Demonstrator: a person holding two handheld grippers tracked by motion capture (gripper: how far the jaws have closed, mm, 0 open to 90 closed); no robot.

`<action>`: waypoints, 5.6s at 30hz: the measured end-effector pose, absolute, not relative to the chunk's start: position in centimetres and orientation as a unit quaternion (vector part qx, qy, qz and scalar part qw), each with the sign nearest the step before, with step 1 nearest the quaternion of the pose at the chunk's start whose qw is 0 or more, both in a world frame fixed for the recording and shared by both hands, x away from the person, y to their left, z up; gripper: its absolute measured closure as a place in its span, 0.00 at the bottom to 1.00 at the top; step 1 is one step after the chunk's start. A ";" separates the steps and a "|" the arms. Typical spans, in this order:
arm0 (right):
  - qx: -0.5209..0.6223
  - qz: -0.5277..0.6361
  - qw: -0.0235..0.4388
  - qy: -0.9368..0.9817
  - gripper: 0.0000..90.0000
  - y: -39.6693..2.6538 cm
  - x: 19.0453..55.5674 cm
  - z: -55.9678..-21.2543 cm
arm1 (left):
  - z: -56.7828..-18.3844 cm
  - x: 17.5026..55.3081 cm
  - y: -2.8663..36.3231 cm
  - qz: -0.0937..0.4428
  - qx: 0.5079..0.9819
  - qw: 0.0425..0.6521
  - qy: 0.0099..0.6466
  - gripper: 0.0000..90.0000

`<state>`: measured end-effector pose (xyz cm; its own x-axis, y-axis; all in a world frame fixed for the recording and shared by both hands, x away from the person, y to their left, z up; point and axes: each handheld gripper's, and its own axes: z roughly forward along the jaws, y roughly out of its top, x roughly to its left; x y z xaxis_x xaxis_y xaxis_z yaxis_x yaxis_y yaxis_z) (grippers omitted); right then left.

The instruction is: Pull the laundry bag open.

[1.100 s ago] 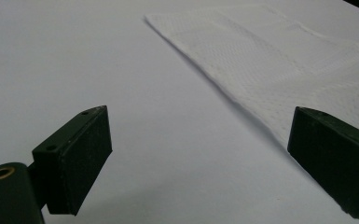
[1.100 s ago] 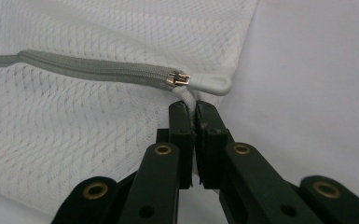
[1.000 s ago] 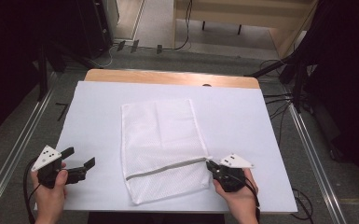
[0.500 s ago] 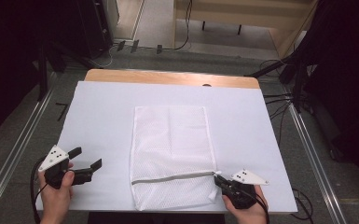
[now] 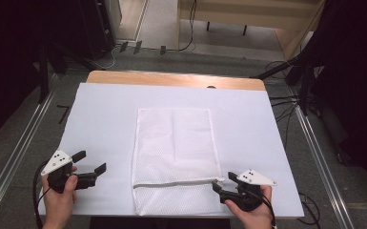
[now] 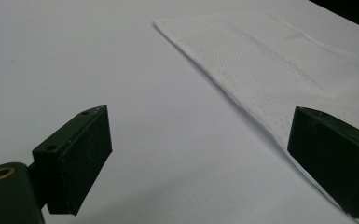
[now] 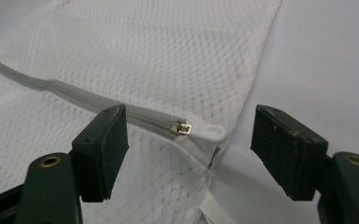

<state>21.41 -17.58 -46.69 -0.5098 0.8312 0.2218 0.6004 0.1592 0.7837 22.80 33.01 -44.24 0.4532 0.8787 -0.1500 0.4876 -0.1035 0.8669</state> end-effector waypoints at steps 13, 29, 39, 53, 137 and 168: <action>0.482 0.422 0.109 0.760 0.37 -18.8 21.2 -47.1 | -43.9 22.2 26.6 0.146 0.706 0.502 0.477 0.41; 0.481 0.399 0.110 0.773 0.75 -18.0 21.3 -48.3 | -44.2 23.4 10.2 0.010 0.799 0.488 0.352 0.91; 0.463 0.391 0.136 0.784 0.97 -17.2 20.7 -47.8 | -44.6 25.0 5.3 -0.020 0.806 0.472 0.357 0.88; 0.427 0.421 0.197 0.776 0.98 -15.7 19.6 -46.2 | -45.7 25.8 4.3 -0.030 0.821 0.437 0.366 0.92; 0.423 0.391 0.205 0.791 0.99 -14.8 19.7 -46.4 | -44.6 26.3 4.9 -0.085 0.815 0.428 0.382 0.93; 0.435 0.384 0.219 0.785 0.99 -16.2 20.1 -45.9 | -45.5 26.2 13.7 -0.062 0.801 0.433 0.409 0.97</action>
